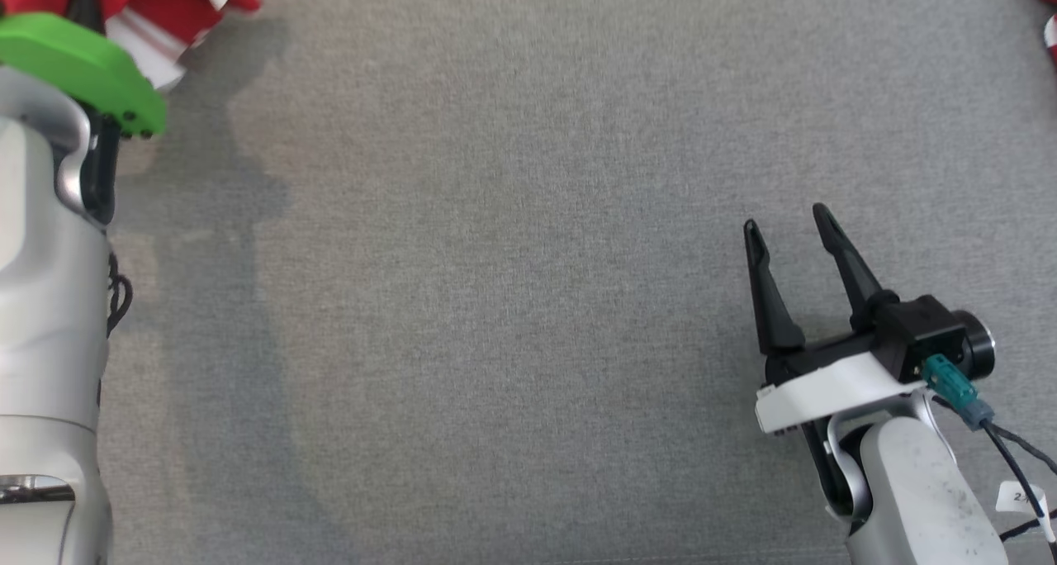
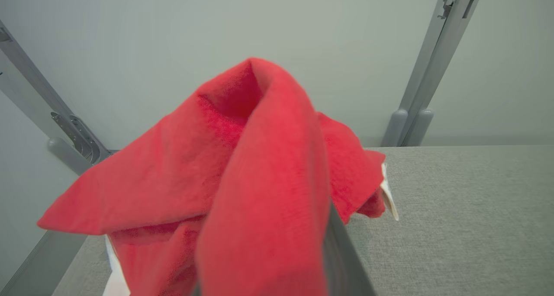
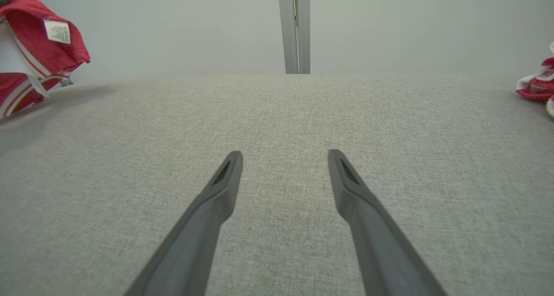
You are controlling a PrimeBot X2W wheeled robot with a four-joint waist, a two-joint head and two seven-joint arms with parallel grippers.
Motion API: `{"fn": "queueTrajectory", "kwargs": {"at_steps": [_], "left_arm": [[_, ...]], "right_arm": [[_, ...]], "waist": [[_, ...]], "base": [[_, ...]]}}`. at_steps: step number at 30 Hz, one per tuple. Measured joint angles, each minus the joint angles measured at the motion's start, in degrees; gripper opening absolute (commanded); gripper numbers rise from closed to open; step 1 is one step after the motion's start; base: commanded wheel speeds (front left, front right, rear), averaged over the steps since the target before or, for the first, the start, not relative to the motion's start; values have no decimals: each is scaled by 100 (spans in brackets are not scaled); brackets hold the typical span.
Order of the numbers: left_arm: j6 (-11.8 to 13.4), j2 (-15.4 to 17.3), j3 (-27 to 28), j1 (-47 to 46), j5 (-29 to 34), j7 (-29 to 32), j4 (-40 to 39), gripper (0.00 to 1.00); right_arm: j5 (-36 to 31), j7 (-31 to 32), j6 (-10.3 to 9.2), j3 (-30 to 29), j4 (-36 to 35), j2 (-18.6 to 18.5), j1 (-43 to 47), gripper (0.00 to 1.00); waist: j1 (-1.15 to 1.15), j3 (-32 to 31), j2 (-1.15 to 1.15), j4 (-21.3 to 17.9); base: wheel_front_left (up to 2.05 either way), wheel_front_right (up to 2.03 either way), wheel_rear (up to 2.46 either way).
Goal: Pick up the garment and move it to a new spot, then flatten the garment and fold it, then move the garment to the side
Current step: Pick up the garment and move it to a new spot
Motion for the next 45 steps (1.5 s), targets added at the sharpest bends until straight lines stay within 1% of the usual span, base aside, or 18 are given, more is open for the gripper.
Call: {"fn": "queueTrajectory", "kwargs": {"at_steps": [5, 7, 12, 13, 15, 18, 22, 24, 26, 30, 34, 36, 38, 39, 40, 41, 42, 45], "left_arm": [[-24, -146, -347, 318, -471, 594, -1334, 0], [-24, -190, -510, 592, -801, 987, -2058, 0], [-23, -254, -681, 1605, -1827, 2313, -4197, 0], [14, -257, -722, 1824, -1994, 2595, -4647, 0], [193, -311, -800, 2245, -2296, 3072, -5513, 0], [427, -370, -939, 2678, -2649, 3630, -6522, 0], [720, -490, -1210, 3032, -3044, 4244, -7308, 0], [764, -477, -1301, 3055, -3072, 4397, -7371, 0], [810, -490, -1362, 3057, -3129, 4484, -7194, 0], [660, -570, -1588, 2915, -2888, 4362, -6319, 0], [387, -627, -1824, 2434, -2282, 3831, -4823, 0], [334, -611, -1894, 2222, -1936, 3449, -4100, 0], [300, -595, -1908, 1987, -1590, 2889, -3372, 0], [298, -616, -1878, 1870, -1485, 2564, -3070, 11], [297, -644, -1824, 1782, -1463, 2319, -2825, 25], [300, -683, -1780, 1690, -1430, 2061, -2547, 74], [299, -715, -1780, 1613, -1368, 1839, -2284, 100], [202, -798, -1920, 1447, -1195, 1465, -1699, 100]], "right_arm": [[199, 0, 0, 20, 47, 9, 249, 100], [289, 0, 0, 56, 54, 10, 327, 100], [447, 0, 0, 98, 33, 11, 449, 100], [482, 0, 0, 111, 20, 13, 457, 100], [523, 0, 0, 115, 9, 13, 494, 100], [572, 0, 0, 104, 9, 11, 549, 100], [617, 0, 0, 157, -2, 12, 555, 100], [666, 0, -1, 177, -21, 10, 549, 100], [714, 0, -1, 237, -27, 10, 513, 100], [849, 0, 0, 368, -66, 10, 378, 100], [998, 0, -1, 517, -59, 5, 270, 100], [1069, 0, -1, 605, -60, 5, 235, 100], [1138, 0, -1, 653, -68, 7, 203, 100], [1166, 0, -1, 661, -67, 7, 202, 100], [1179, 0, -1, 660, -60, 5, 204, 100], [1180, 0, -1, 646, -58, 5, 211, 100], [1181, 0, -1, 628, -55, 5, 228, 100], [1163, 0, -1, 519, -30, 5, 324, 100]], "waist": [[0, -499, 0, 11], [0, -689, 0, -5], [0, -1101, 0, -171], [0, -1154, 0, -238], [0, -1242, 0, -389], [0, -1319, 0, -627], [0, -1335, 0, -1001], [0, -1317, 0, -1186], [0, -1285, 0, -1373], [0, -1167, 0, -1763], [0, -986, 0, -2143], [0, -888, 0, -2315], [0, -780, 0, -2507], [0, -728, 0, -2598], [0, -686, 0, -2669], [0, -636, 0, -2749], [0, -587, 0, -2824], [0, -461, 0, -2966]], "base": [[0, 0, 0], [0, 0, 0], [0, 0, 0], [0, 0, 0], [0, 0, 0], [0, 0, 0], [0, 0, 0], [0, 0, 0], [0, 0, 0], [0, 0, 0], [0, 0, 0], [0, 0, 0], [0, 0, 0], [0, 0, 0], [0, 0, 0], [0, 0, 0], [0, 0, 0], [0, 0, 0]]}}
